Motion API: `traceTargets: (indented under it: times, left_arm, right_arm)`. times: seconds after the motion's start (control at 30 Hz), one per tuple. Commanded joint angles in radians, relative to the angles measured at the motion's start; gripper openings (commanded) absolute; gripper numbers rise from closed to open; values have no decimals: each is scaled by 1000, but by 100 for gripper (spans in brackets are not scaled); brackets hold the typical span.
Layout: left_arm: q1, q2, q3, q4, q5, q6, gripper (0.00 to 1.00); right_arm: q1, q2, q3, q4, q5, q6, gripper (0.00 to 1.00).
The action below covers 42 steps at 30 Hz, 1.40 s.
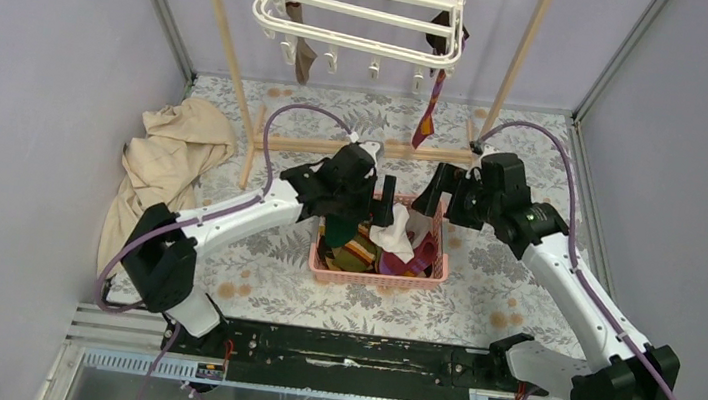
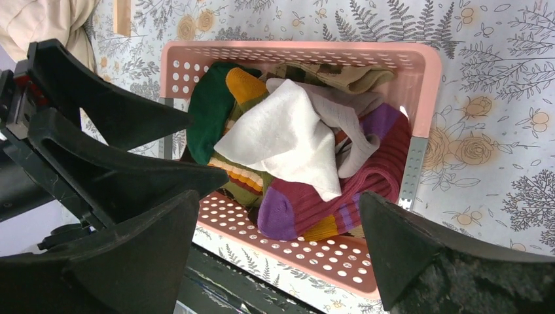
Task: Remove the socks clipped to the hanger
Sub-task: Remove the sock from the hanger.
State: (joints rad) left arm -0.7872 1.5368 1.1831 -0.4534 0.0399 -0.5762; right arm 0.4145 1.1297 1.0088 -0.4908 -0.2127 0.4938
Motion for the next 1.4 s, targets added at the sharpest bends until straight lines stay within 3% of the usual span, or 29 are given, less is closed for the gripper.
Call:
traceTargets:
  times: [0.0, 0.63, 0.83, 1.13, 1.37]
  left_arm:
    - [12, 47, 97, -43, 87, 30, 99]
    - [26, 75, 293, -245, 19, 54, 99]
    - [26, -72, 146, -215, -34, 48, 99]
    - [1, -370, -166, -20, -85, -13, 99]
    - [-42, -550, -202, -12, -146, -7, 99]
  right_arm:
    - [1, 18, 58, -32, -28, -13, 100]
    - [-6, 140, 186, -76, -6, -87, 100]
    - [-7, 143, 111, 61, -48, -78, 100]
    - [-6, 55, -19, 154, -64, -79, 100]
    - [-6, -86, -88, 201, 12, -67, 100]
